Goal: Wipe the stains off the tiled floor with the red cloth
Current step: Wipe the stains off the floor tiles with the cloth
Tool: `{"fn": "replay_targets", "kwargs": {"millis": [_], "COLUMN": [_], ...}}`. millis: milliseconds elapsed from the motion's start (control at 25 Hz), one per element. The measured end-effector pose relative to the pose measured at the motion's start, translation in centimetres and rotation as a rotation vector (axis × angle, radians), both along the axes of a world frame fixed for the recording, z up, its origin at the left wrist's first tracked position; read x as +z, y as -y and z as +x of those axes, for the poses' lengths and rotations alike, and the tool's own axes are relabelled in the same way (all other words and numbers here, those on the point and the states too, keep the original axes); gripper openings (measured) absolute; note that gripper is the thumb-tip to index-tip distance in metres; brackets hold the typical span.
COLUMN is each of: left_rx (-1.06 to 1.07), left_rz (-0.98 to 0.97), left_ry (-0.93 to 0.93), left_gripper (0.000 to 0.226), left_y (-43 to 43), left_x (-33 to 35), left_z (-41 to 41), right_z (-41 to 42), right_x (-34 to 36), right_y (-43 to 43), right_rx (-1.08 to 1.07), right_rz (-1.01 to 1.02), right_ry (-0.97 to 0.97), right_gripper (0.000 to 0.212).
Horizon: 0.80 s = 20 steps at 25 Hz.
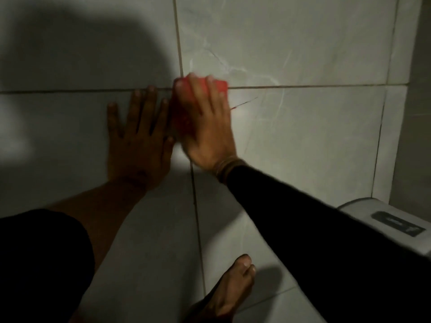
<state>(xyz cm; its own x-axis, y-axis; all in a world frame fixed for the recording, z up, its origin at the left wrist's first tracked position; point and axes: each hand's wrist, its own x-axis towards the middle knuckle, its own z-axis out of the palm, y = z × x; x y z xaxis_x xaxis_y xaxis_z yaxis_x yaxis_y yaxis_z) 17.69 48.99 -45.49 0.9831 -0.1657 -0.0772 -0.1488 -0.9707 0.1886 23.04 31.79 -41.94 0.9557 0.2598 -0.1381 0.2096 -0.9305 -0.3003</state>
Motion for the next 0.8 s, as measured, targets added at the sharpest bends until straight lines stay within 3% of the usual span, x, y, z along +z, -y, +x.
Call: {"fn": "replay_targets", "kwargs": {"millis": [80, 160, 320, 400, 440, 520, 640, 720, 800], "left_rx": [-0.008, -0.014, -0.027, -0.025, -0.024, -0.016, -0.008, -0.013, -0.019], "left_rz": [-0.001, 0.012, 0.03, 0.031, 0.022, 0.018, 0.0, 0.009, 0.021], "left_ry": [0.002, -0.001, 0.002, 0.003, 0.0, 0.003, 0.001, 0.006, -0.001], "left_gripper": [0.071, 0.075, 0.077, 0.077, 0.077, 0.075, 0.074, 0.075, 0.075], "left_y": [-0.1, -0.1, -0.2, -0.1, 0.0, 0.1, 0.0, 0.0, 0.0], "left_x": [0.0, -0.1, -0.1, 0.0, 0.0, -0.1, -0.1, -0.1, 0.0], "left_z": [-0.1, 0.0, 0.0, 0.1, 0.0, 0.0, 0.2, 0.0, 0.0], "right_z": [-1.3, 0.7, 4.5, 4.5, 3.7, -0.1, -13.5, -22.1, -24.8], "right_x": [0.1, -0.3, 0.7, 0.4, -0.1, -1.0, -0.5, 1.7, 2.8], "right_y": [0.0, 3.9, 11.9, 8.5, 6.0, 1.8, 2.7, 6.0, 9.7], "right_rx": [0.085, 0.0, -0.616, -0.729, -0.628, -0.226, 0.166, 0.152, -0.002], "right_rz": [0.032, -0.068, -0.067, -0.049, -0.057, -0.029, -0.063, -0.157, -0.234], "right_ry": [-0.029, 0.047, 0.016, 0.021, 0.049, 0.083, -0.113, -0.311, -0.367], "right_gripper": [0.072, 0.064, 0.08, 0.084, 0.082, 0.072, 0.067, 0.067, 0.063]}}
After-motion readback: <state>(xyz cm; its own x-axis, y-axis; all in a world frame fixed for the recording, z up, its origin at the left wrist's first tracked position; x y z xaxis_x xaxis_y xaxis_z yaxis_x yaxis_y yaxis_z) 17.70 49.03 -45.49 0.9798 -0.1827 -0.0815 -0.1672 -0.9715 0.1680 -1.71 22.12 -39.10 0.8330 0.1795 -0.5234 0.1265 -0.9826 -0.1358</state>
